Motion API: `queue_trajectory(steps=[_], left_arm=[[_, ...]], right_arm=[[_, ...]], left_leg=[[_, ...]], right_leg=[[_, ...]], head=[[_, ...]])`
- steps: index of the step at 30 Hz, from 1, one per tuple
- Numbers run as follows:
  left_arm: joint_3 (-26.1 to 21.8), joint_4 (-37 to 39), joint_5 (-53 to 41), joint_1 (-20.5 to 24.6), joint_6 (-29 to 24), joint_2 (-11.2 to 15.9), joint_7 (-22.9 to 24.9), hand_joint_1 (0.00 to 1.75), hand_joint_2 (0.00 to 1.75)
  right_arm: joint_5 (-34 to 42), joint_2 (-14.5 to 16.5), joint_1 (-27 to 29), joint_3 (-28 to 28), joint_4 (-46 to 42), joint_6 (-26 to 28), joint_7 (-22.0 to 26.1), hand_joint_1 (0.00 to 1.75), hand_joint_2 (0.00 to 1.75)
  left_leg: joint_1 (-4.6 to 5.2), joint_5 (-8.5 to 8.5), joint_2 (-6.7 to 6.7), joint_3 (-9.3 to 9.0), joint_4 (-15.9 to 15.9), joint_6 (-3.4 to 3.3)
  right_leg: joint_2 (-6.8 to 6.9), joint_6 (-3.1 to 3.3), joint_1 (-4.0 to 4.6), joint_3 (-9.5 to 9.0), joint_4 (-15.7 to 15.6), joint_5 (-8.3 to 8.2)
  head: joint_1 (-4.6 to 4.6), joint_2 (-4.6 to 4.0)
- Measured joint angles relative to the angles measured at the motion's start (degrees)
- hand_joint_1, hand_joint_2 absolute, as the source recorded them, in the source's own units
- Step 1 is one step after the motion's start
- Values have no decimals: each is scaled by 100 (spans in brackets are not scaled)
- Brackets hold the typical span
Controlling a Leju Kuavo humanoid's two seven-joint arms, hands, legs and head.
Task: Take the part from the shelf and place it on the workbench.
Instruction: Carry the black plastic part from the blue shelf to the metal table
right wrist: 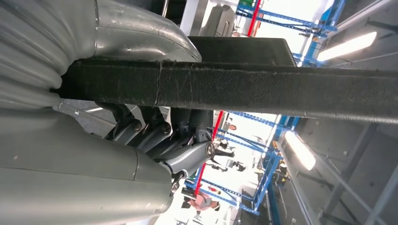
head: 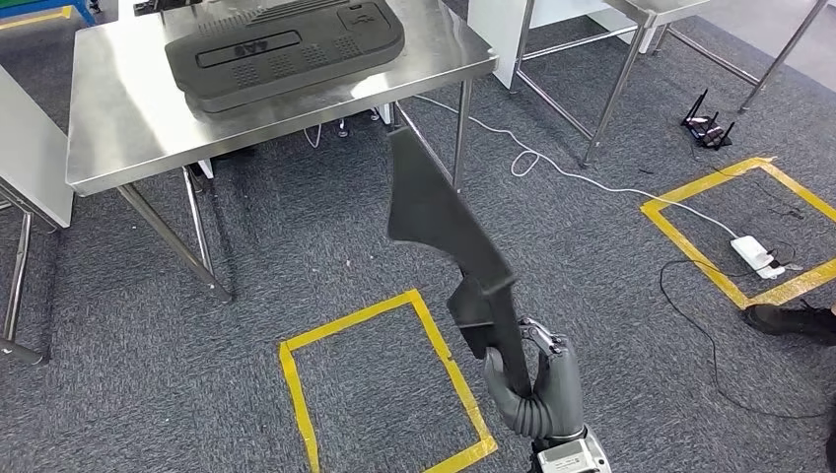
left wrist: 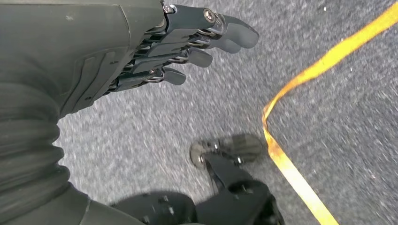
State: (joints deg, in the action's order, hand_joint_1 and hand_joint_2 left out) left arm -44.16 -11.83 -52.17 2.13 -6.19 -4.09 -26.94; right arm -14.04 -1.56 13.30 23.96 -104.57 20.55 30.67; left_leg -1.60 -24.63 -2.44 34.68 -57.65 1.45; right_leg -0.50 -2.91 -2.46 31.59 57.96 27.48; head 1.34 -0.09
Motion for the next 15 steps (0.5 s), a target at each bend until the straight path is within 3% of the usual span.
queue_trajectory(steps=[2,5,7,8,11,12,15], left_arm=[[-2,1,-3,3,21,-3,2,0,175],[-3,1,-5,5,49,-5,11,0,175],[-4,1,-5,0,60,-7,27,0,175],[-5,1,-5,-2,62,-8,34,0,175],[-9,1,-5,2,64,-9,49,0,175],[-11,1,-5,8,65,-12,54,0,175],[-14,0,-5,18,68,-23,62,0,175]], right_arm=[[-10,5,0,-1,-1,-1,-3,175,175],[-29,8,2,-1,-2,-7,-14,175,175],[-47,8,4,-1,-2,-13,-23,175,175],[-55,8,4,0,-2,-14,-28,175,175],[-66,8,1,2,-2,-17,-39,175,175],[-67,8,0,2,-3,-20,-39,175,175],[-70,13,0,4,-6,-31,-40,175,175]], left_leg=[[-25,-141,82,87,-242,32],[-20,-624,186,607,-1322,36],[-19,-666,196,844,-1705,15],[-17,-526,198,803,-1566,-8],[16,-16,220,300,-511,-86],[40,25,226,193,-308,-102],[104,-37,207,144,-211,-160]], right_leg=[[9,81,-2,-34,-8,-4],[44,161,38,-89,-8,33],[55,199,73,-132,-6,70],[56,207,83,-165,-6,94],[55,162,111,-259,-8,195],[57,130,119,-265,-13,223],[74,28,122,-290,-69,272]], head=[[3,0],[5,-1],[4,0],[3,0],[3,0],[4,0],[8,0]])
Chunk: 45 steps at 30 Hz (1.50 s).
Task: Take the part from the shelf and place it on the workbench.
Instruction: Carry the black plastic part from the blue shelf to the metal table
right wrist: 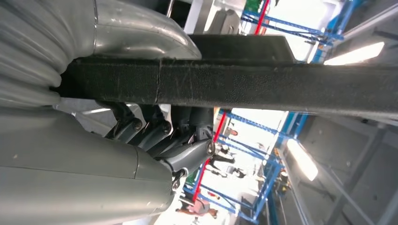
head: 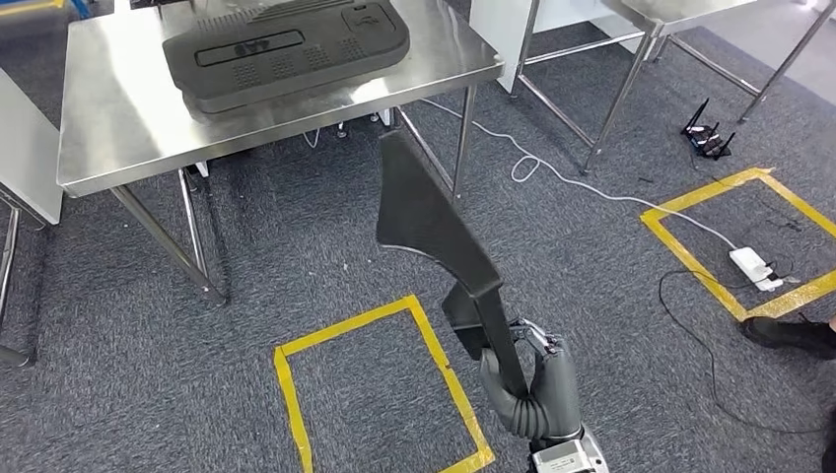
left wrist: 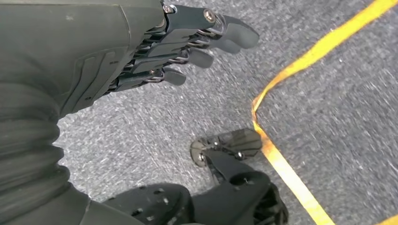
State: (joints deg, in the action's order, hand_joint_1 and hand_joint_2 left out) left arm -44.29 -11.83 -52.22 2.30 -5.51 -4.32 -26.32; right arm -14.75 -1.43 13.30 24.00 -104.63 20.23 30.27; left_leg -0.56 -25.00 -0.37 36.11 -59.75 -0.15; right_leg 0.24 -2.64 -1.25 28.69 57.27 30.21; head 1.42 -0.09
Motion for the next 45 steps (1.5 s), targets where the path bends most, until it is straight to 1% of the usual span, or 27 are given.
queue_trajectory(steps=[2,3,5,6,7,8,10,12,14,17,19,21,22,23,25,26,28,30,32,33,35,37,38,39,41,43,45], left_arm=[[-1,-1,0,-4,0,-9,0,0,175],[-2,-2,-1,-2,0,-13,0,0,175],[-4,-2,-2,3,2,-15,3,0,175],[-6,-2,-2,4,6,-16,9,0,175],[-8,-2,-3,5,12,-18,16,0,175],[-9,-2,-6,4,21,-21,25,0,175],[-10,-1,-13,2,42,-37,34,0,175],[-11,1,-23,5,53,-53,41,0,175],[-13,1,-39,6,54,-58,48,0,175],[-14,-2,-66,-2,57,-50,53,0,175],[-16,-2,-82,-5,69,-46,57,0,175],[-23,-2,-92,-7,90,-47,67,0,175],[-30,-2,-95,-9,96,-46,73,0,175],[-40,-2,-97,-11,99,-46,78,0,175],[-60,-2,-99,-11,98,-43,81,0,175],[-66,0,-99,-7,98,-45,81,0,175],[-70,1,-102,6,99,-51,83,0,175],[-72,-1,-106,12,102,-54,84,0,175],[-73,-1,-111,3,98,-52,82,0,175],[-74,-2,-114,4,95,-51,80,0,175],[-75,-2,-115,8,90,-50,77,0,175],[-75,-2,-115,11,90,-51,75,0,175],[-76,-2,-115,10,90,-51,75,0,175],[-77,-2,-114,10,90,-52,75,0,175],[-85,-2,-110,10,99,-55,77,0,175],[-105,-2,-104,9,115,-55,80,0,175],[-134,-2,-98,8,129,-50,78,0,175]], right_arm=[[0,2,-4,2,-4,-2,-1,175,175],[1,2,-6,2,-7,-2,-1,175,175],[1,-2,-2,2,-5,-2,0,175,175],[1,-5,2,2,-4,-2,-1,175,175],[1,-9,5,2,-3,-2,-3,175,175],[0,-13,6,2,-2,-2,-7,175,175],[0,-18,4,2,-2,-8,-15,175,175],[-1,-20,2,3,-2,-22,-17,175,175],[0,-21,0,5,-2,-38,-17,175,175],[2,-20,-5,6,-2,-67,-17,175,175],[2,-11,-12,18,-1,-88,-15,175,175],[4,-5,-20,36,5,-102,-13,175,175],[5,-5,-21,42,10,-107,-13,175,175],[6,-5,-22,46,14,-109,-13,175,175],[6,-5,-22,48,18,-113,-13,175,175],[7,-5,-24,48,17,-113,-13,175,175],[7,-4,-34,48,17,-116,-13,175,175],[11,-2,-43,52,17,-125,-10,175,175],[20,-1,-48,56,17,-136,-3,175,175],[27,-1,-52,57,17,-141,3,175,175],[43,-2,-58,60,20,-149,10,175,175],[54,-5,-59,62,30,-157,11,175,175],[58,-7,-58,63,34,-162,11,175,175],[58,-7,-60,63,38,-168,11,175,175],[35,-5,-72,64,39,-180,14,175,175],[-32,4,-102,65,38,-181,25,175,175],[-103,16,-140,64,29,-177,43,175,175]], left_leg=[[-6,-6,-19,-35,54,-62],[-15,-9,-25,-56,78,-93],[-3,-36,-32,-72,84,-149],[7,-51,-41,-81,84,-167],[15,-71,-53,-101,83,-177],[20,-93,-69,-130,83,-180],[24,-145,-103,-209,83,-165],[57,-208,-134,-262,70,-122],[84,-247,-149,-281,71,-77],[70,-353,-93,-229,-63,5],[45,-610,-39,24,-610,66],[1,-848,-21,411,-1308,117],[-23,-843,-15,529,-1467,140],[-47,-726,-7,538,-1405,161],[-101,-311,17,263,-756,201],[-106,-176,26,88,-405,215],[-91,-130,24,-107,-65,175],[-55,-161,3,-120,-45,75],[-43,-153,-8,-132,-16,-20],[-44,-152,-11,-144,-3,-65],[-29,-172,-14,-157,3,-131],[-4,-198,-22,-177,3,-168],[5,-212,-32,-196,3,-179],[10,-227,-43,-222,3,-182],[27,-266,-70,-267,-2,-160],[53,-304,-86,-284,-4,-112],[56,-325,-86,-298,15,-60]], right_leg=[[8,-30,1,42,133,94],[7,-17,8,167,376,204],[-3,38,15,639,1150,471],[-6,39,20,878,1488,543],[-8,12,24,1034,1641,515],[-9,-35,26,1074,1567,388],[-8,-130,27,865,877,-43],[-16,-106,42,622,269,-348],[-24,-13,62,547,126,-416],[-15,103,-14,467,78,-418],[-2,176,-42,398,57,-391],[1,215,-41,358,59,-358],[-1,214,-44,338,60,-340],[-6,201,-52,310,63,-317],[-15,139,-75,231,67,-252],[-19,96,-65,212,76,-215],[-18,14,-40,194,74,-169],[-14,-56,-37,170,43,-165],[-12,-86,-49,229,161,-100],[-13,-74,-46,347,374,-9],[-15,-18,-31,780,1128,241],[-16,-14,-10,1178,1702,332],[-16,-40,-1,1236,1688,248],[-16,-74,6,1178,1452,89],[-17,-100,33,884,683,-277],[-20,-46,62,679,219,-462],[-22,21,70,639,152,-489]], head=[[-8,0],[-18,0],[-29,0],[-32,0],[-31,0],[-32,0],[-37,0],[-41,0],[-42,0],[-31,0],[-1,-1],[13,-1],[14,-1],[14,0],[16,0],[26,0],[35,0],[27,0],[17,0],[14,0],[9,0],[9,0],[9,0],[8,0],[5,0],[7,0],[8,0]])
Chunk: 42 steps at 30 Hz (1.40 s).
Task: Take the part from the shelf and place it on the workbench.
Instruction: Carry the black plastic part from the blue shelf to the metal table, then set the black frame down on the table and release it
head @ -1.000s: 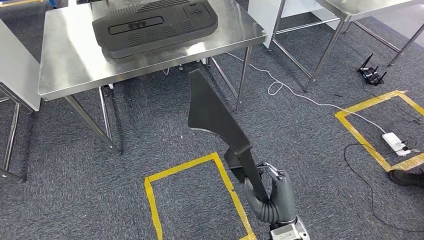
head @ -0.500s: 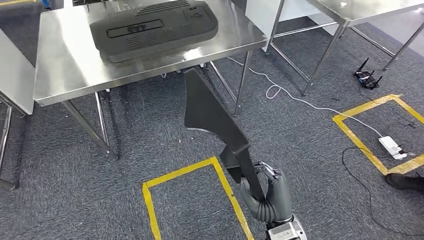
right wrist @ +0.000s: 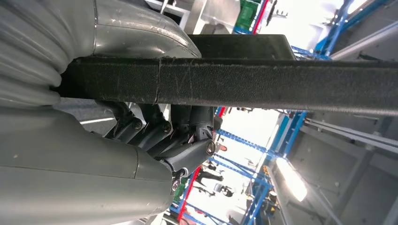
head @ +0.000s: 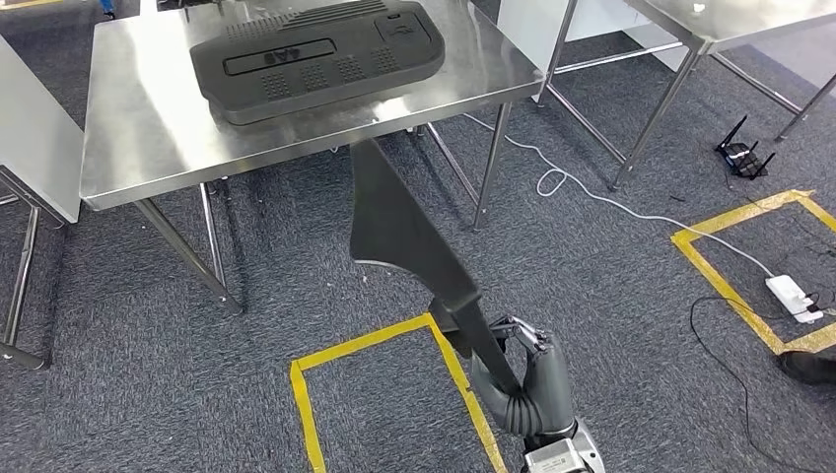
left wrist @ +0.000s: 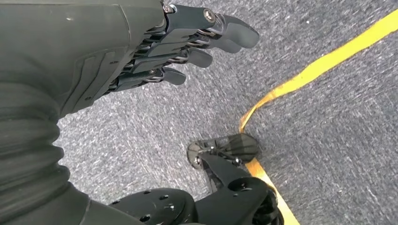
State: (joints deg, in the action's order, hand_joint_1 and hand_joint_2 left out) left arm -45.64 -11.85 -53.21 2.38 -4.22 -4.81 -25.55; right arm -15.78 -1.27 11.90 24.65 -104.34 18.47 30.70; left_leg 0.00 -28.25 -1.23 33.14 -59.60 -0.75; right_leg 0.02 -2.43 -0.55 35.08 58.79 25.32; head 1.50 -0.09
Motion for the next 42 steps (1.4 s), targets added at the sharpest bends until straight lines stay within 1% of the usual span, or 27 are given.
queue_trajectory(steps=[2,3,6,7,8,9,11,12,14,17,19,21,22,23,24,26,28,30,32,33,34,36,37,38,39,41,42], left_arm=[[-22,-3,3,1,9,17,-11,0,175],[-29,-4,3,2,12,25,-17,0,175],[-46,-3,3,-3,27,31,-41,0,175],[-54,-3,3,-5,32,31,-54,0,175],[-63,-3,3,-7,34,32,-66,0,175],[-71,-4,3,-7,38,36,-76,0,175],[-84,-2,-1,-6,48,39,-74,0,175],[-88,0,-4,-5,52,38,-61,0,175],[-98,3,-15,-6,57,33,-25,0,175],[-105,2,-24,-9,51,35,13,0,175],[-106,1,-25,-7,47,38,18,0,175],[-107,1,-26,-4,46,40,19,0,175],[-107,1,-26,-4,46,40,20,0,175],[-107,1,-30,-6,46,40,22,0,175],[-107,1,-38,-7,46,39,25,0,175],[-107,1,-66,-5,45,34,29,0,175],[-107,1,-84,-4,39,27,27,0,175],[-107,2,-89,-4,32,25,23,0,175],[-107,-4,-92,-2,25,27,23,0,175],[-107,-6,-93,-1,20,28,22,0,175],[-107,-7,-93,0,14,28,22,0,175],[-107,-3,-98,-3,6,24,22,0,175],[-107,-1,-101,-8,4,22,22,0,175],[-107,0,-108,-15,1,21,22,0,175],[-108,0,-114,-20,-2,22,21,0,175],[-109,1,-127,-26,-8,25,20,0,175],[-109,4,-131,-23,-9,23,19,0,175]], right_arm=[[-38,14,-33,-1,-27,3,15,175,175],[-46,24,-49,-1,-44,3,21,175,175],[-68,47,-81,-1,-64,4,28,175,175],[-75,49,-82,-1,-64,1,26,175,175],[-79,51,-81,-1,-64,-3,19,175,175],[-75,56,-79,-1,-63,-9,8,175,175],[-46,73,-77,-2,-59,-22,-12,175,175],[-31,84,-76,-3,-56,-26,-17,175,175],[-18,100,-74,-3,-52,-27,-15,175,175],[-15,104,-67,-5,-52,-26,-14,175,175],[-5,103,-65,-14,-51,-26,-13,175,175],[2,101,-60,-20,-46,-26,-13,175,175],[4,98,-55,-22,-42,-26,-14,175,175],[9,97,-52,-25,-37,-26,-15,175,175],[17,96,-50,-27,-34,-26,-17,175,175],[41,96,-53,-38,-31,-27,-21,175,175],[65,97,-56,-58,-30,-35,-22,175,175],[77,98,-55,-80,-29,-44,-23,175,175],[80,103,-51,-100,-29,-48,-25,175,175],[81,107,-51,-107,-29,-52,-26,175,175],[82,113,-51,-112,-27,-58,-26,175,175],[86,119,-47,-116,-17,-75,-29,175,175],[91,121,-38,-117,-8,-84,-31,175,175],[96,122,-29,-120,3,-91,-32,175,175],[101,123,-20,-122,13,-97,-32,175,175],[107,128,-13,-131,32,-113,-32,175,175],[109,132,-17,-136,39,-123,-32,175,175]], left_leg=[[-17,-64,18,10,-86,54],[-22,-166,29,71,-258,82],[-60,-618,54,575,-1286,153],[-80,-657,62,718,-1514,178],[-102,-580,71,762,-1532,199],[-125,-403,82,692,-1326,218],[-172,-7,98,367,-596,260],[-182,103,92,232,-306,259],[-164,131,71,139,-79,210],[-136,146,62,139,-47,59],[-134,145,63,118,-27,-30],[-104,122,62,112,-28,-82],[-89,109,61,104,-28,-98],[-77,94,56,88,-28,-108],[-70,78,47,64,-28,-111],[-61,33,25,8,-28,-96],[-38,-23,7,-24,-29,-47],[-35,-61,2,-47,-11,15],[-50,-110,18,-82,-25,82],[-54,-180,31,-49,-159,111],[-61,-286,46,52,-409,137],[-79,-537,68,463,-1165,176],[-88,-583,74,667,-1450,198],[-99,-529,77,795,-1562,218],[-113,-358,80,809,-1450,235],[-149,116,94,564,-776,266],[-151,245,95,398,-436,262]], right_leg=[[2,68,-49,-48,-43,-8],[6,107,-80,-85,-67,-6],[18,185,-95,-172,-79,36],[15,191,-97,-191,-77,50],[7,184,-105,-209,-74,65],[-3,165,-118,-234,-71,84],[-20,93,-125,-287,-54,138],[-26,53,-114,-302,-44,165],[-32,-21,-82,-311,-55,189],[-30,-102,-101,-267,-17,222],[-25,-87,-112,-3,452,419],[-25,-49,-101,453,1253,679],[-25,-52,-95,643,1543,735],[-25,-75,-87,722,1605,692],[-25,-109,-79,679,1431,561],[-23,-148,-51,360,646,194],[-18,-97,-13,90,89,-1],[-17,-13,23,25,4,-9],[-18,64,-14,-63,-54,0],[-14,107,-44,-135,-92,16],[-10,150,-74,-212,-123,35],[-5,208,-75,-310,-133,100],[-9,215,-74,-350,-132,134],[-17,211,-76,-394,-130,173],[-27,193,-83,-451,-129,216],[-42,132,-100,-577,-127,324],[-45,89,-91,-620,-120,385]], head=[[3,0],[9,0],[20,0],[19,0],[20,0],[21,0],[28,0],[32,0],[29,0],[13,0],[-10,0],[-27,0],[-27,0],[-28,0],[-28,0],[-33,0],[-32,0],[-31,0],[-27,0],[-12,0],[5,0],[27,0],[27,0],[26,0],[29,0],[28,0],[42,-1]])
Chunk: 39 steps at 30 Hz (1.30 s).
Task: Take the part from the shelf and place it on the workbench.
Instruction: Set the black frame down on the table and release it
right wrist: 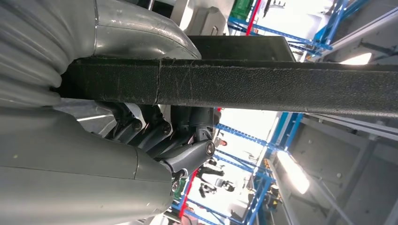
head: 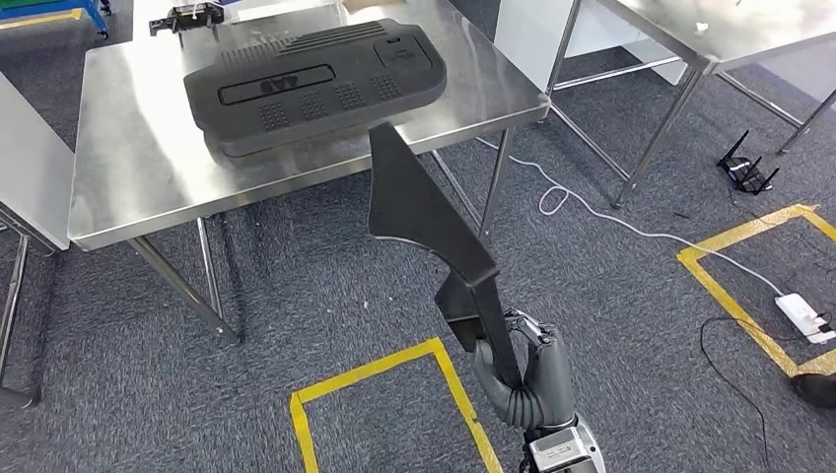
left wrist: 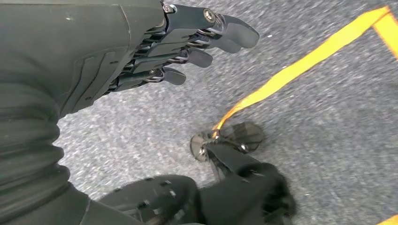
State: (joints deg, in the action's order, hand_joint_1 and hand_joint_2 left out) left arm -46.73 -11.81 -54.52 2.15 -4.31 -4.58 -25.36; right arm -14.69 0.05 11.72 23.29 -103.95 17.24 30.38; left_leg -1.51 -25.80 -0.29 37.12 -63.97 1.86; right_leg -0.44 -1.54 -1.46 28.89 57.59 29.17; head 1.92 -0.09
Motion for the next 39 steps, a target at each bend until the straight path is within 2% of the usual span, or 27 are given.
queue_trajectory(steps=[1,2,5,6,7,10,11,12,13,14,15,17,18,20,22,24,25,26,27,28,30,31,32,34,36,38,39], left_arm=[[1,3,-5,5,0,-4,0,0,175],[1,7,-10,10,-1,-9,0,0,175],[2,5,-23,14,-5,-12,0,0,175],[1,3,-26,10,-6,-11,0,0,175],[1,2,-28,9,-7,-10,0,0,175],[0,1,-47,16,-9,-9,1,0,175],[0,1,-55,15,-9,-9,1,0,175],[0,1,-60,11,-9,-9,1,0,175],[0,1,-62,7,-9,-10,1,0,175],[0,1,-65,4,-9,-11,1,0,175],[0,1,-67,5,-9,-12,1,0,175],[0,1,-69,10,-9,-14,1,0,175],[0,0,-70,11,-9,-14,1,0,175],[0,-2,-73,16,-8,-14,2,0,175],[0,-2,-75,27,-7,-15,3,0,175],[-1,-2,-78,27,-6,-20,3,0,175],[-2,-1,-79,19,-5,-22,3,0,175],[-5,-1,-79,10,-5,-21,4,0,175],[-9,-1,-79,3,-4,-19,5,0,175],[-13,-1,-78,0,-4,-12,7,0,175],[-17,1,-75,-7,-3,1,7,0,175],[-19,3,-74,-6,-2,5,9,0,175],[-19,6,-74,-7,0,5,10,0,175],[-21,9,-74,-3,3,5,15,0,175],[-22,8,-73,0,9,5,17,0,175],[-29,5,-72,7,16,7,16,0,175],[-37,3,-71,9,16,10,15,0,175]], right_arm=[[1,5,-5,-3,4,-9,1,175,175],[2,9,-8,-5,7,-16,1,175,175],[2,16,-9,-7,9,-21,6,175,175],[1,17,-16,-7,9,-21,8,175,175],[1,18,-25,-8,9,-21,9,175,175],[2,15,-26,-12,19,-21,11,175,175],[2,13,-16,-16,25,-21,11,175,175],[3,11,-10,-21,30,-21,11,175,175],[3,10,-6,-25,32,-21,11,175,175],[4,11,-6,-26,33,-22,11,175,175],[5,12,-6,-27,36,-24,11,175,175],[5,14,-4,-26,43,-32,10,175,175],[5,16,-4,-25,45,-36,9,175,175],[7,26,2,-27,45,-40,9,175,175],[9,41,-3,-32,44,-42,9,175,175],[8,52,-7,-34,46,-47,9,175,175],[8,55,-4,-33,51,-52,9,175,175],[7,57,0,-32,56,-57,9,175,175],[7,59,4,-31,63,-63,8,175,175],[7,63,6,-30,69,-67,8,175,175],[6,68,2,-29,78,-74,8,175,175],[4,70,1,-28,83,-78,8,175,175],[3,71,0,-27,87,-79,8,175,175],[-1,73,1,-27,92,-80,8,175,175],[-26,86,-1,-25,91,-71,4,175,175],[-59,101,-9,-20,90,-51,0,175,175],[-71,102,-10,-20,90,-42,-1,175,175]], left_leg=[[8,46,-1,-116,221,-26],[22,7,-7,-171,312,-67],[42,-60,-24,-233,367,-234],[42,-73,-29,-278,386,-279],[42,-89,-34,-324,405,-317],[65,-179,-50,-397,417,-395],[74,-221,-61,-435,417,-403],[81,-268,-73,-488,417,-403],[86,-317,-82,-551,419,-397],[88,-368,-89,-608,422,-386],[97,-422,-96,-665,421,-366],[106,-497,-103,-741,447,-304],[112,-510,-102,-783,457,-268],[103,-506,-79,-821,388,-216],[90,-559,-39,-612,-62,-183],[83,-791,-17,-156,-783,-143],[81,-931,-16,68,-1048,-122],[80,-1021,-16,224,-1158,-107],[79,-998,-15,297,-1090,-104],[79,-834,-13,282,-846,-112],[84,-268,-1,136,-139,-147],[89,-64,6,78,122,-175],[95,50,12,52,268,-197],[102,42,14,48,302,-229],[101,81,9,-7,333,-280],[93,98,-1,-85,378,-359],[89,78,-6,-105,391,-385]], right_leg=[[1,-41,12,-25,-7,45],[0,-82,28,-51,-9,66],[0,-155,32,-103,33,74],[3,-163,32,-19,177,98],[5,-165,31,147,444,141],[6,-130,33,932,1451,383],[7,-130,33,1119,1570,410],[7,-149,34,1209,1501,343],[7,-186,36,1198,1249,167],[12,-225,41,1125,879,-88],[24,-224,53,1047,544,-311],[47,-136,99,932,164,-541],[52,-65,116,905,131,-540],[34,27,92,758,73,-555],[29,117,55,589,40,-513],[33,177,58,466,33,-422],[28,185,61,407,33,-372],[17,184,63,342,33,-320],[3,176,64,265,33,-266],[-8,163,63,179,33,-206],[-19,119,75,21,48,-80],[-27,90,90,-23,54,-26],[-34,65,106,-42,60,12],[-47,38,124,-30,56,41],[-38,-18,125,-28,112,52],[-23,-81,122,169,485,87],[-18,-83,116,402,821,150]], head=[[9,0],[14,0],[-1,0],[-8,0],[-20,-1],[-41,0],[-40,1],[-42,1],[-43,1],[-45,0],[-46,0],[-51,0],[-54,0],[-56,-1],[-52,0],[-49,1],[-51,1],[-50,1],[-48,0],[-47,-1],[-42,-1],[-31,-1],[-18,0],[-2,1],[-24,0],[-48,0],[-52,0]])
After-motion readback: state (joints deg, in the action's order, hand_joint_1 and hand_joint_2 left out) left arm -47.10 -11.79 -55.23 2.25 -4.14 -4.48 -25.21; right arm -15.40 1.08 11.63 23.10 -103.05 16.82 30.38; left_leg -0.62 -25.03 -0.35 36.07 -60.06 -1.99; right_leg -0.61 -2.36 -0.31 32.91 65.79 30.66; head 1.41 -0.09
